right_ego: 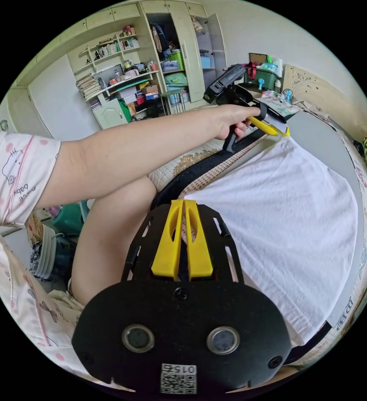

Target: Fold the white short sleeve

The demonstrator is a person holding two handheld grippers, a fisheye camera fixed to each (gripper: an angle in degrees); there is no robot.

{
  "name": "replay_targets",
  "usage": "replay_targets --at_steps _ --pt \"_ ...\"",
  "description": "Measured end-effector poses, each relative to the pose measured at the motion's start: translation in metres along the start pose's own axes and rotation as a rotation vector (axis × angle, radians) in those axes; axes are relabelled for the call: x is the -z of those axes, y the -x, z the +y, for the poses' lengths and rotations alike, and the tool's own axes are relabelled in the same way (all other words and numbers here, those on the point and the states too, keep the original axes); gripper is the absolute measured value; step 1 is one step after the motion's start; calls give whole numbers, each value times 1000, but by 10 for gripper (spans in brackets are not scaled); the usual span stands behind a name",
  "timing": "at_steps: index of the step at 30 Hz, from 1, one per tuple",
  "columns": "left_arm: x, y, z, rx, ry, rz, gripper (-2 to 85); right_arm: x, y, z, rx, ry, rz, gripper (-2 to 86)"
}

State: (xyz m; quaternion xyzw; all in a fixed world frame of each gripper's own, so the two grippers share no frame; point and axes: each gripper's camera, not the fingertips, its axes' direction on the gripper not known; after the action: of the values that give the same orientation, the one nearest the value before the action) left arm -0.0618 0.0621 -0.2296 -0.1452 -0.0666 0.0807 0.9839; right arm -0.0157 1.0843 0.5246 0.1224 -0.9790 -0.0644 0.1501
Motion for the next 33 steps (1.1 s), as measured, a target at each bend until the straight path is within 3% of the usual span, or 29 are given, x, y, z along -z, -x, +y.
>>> replay_targets --at_steps 5,10,14,19,24,27,29,33 --pt "8 -53 8 -151 43 -114 10 -1 -52 75 -20 38 1 -3" --pt "39 -62 23 -129 -43 -150 4 -3 -83 116 -11 51 49 -2" --pt "37 -64 42 -118 34 -248 14 -32 -130 132 -45 97 37 5" --pt "87 -68 72 -63 -21 -260 48 -29 -169 134 -31 161 -57 36" --pt "166 -98 118 -192 -38 -166 51 29 -179 156 35 98 -129 54" --pt "201 -121 151 -322 30 -84 55 83 -228 170 11 15 -26 63" --pt "219 -134 184 -380 118 33 60 123 -287 182 -40 -43 160 65" --pt "242 -144 271 -379 141 104 69 151 -393 196 -188 -66 373 67"
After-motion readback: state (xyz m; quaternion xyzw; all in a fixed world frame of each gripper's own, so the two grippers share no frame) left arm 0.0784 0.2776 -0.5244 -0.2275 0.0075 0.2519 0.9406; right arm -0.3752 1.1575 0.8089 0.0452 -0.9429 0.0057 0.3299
